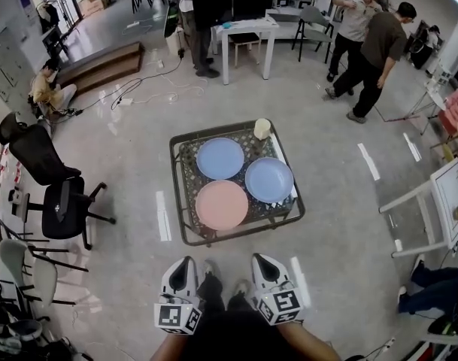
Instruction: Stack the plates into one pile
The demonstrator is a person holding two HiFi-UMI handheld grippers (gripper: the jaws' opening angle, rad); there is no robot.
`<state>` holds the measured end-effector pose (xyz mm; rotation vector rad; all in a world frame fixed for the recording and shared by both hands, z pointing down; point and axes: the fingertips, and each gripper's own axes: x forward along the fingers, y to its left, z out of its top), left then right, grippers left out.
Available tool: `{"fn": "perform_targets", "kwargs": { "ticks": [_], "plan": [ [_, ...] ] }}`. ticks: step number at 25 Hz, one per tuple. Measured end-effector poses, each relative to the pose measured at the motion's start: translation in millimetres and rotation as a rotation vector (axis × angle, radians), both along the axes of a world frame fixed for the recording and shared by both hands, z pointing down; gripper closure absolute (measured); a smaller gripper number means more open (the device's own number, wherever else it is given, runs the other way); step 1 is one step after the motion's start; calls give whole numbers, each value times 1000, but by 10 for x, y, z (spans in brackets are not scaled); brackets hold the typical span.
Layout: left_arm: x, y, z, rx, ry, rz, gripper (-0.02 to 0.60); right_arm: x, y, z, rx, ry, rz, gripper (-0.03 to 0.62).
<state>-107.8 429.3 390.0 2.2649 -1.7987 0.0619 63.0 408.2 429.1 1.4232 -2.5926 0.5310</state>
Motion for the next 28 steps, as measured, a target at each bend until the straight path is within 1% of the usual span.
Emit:
{"fn": "perform_targets", "kwargs": {
  "ticks": [4,9,15,19,24,28],
  "plan": [
    [-57,-168,96,-12,-6,-2,568,-17,-198,89,-3,6,1,586],
    [-156,-539,168,-21,11,-4,568,-58,-556,150,-1,36,4,586],
    [-314,-1044,352,-52,25,10,568,-209,-1009,326,-44,55,18,586],
    [-420,-1430,533,-91,7,37,568,-386,-1320,462,-74,81,5,586],
    [-476,-1919,853,-134,-29,83,568,-524,-1662,748,-138,84,18,586],
    [-538,-2174,1178,-210,-12,95,568,-579,-1884,1030,-201,95,33,586]
  ]
}}
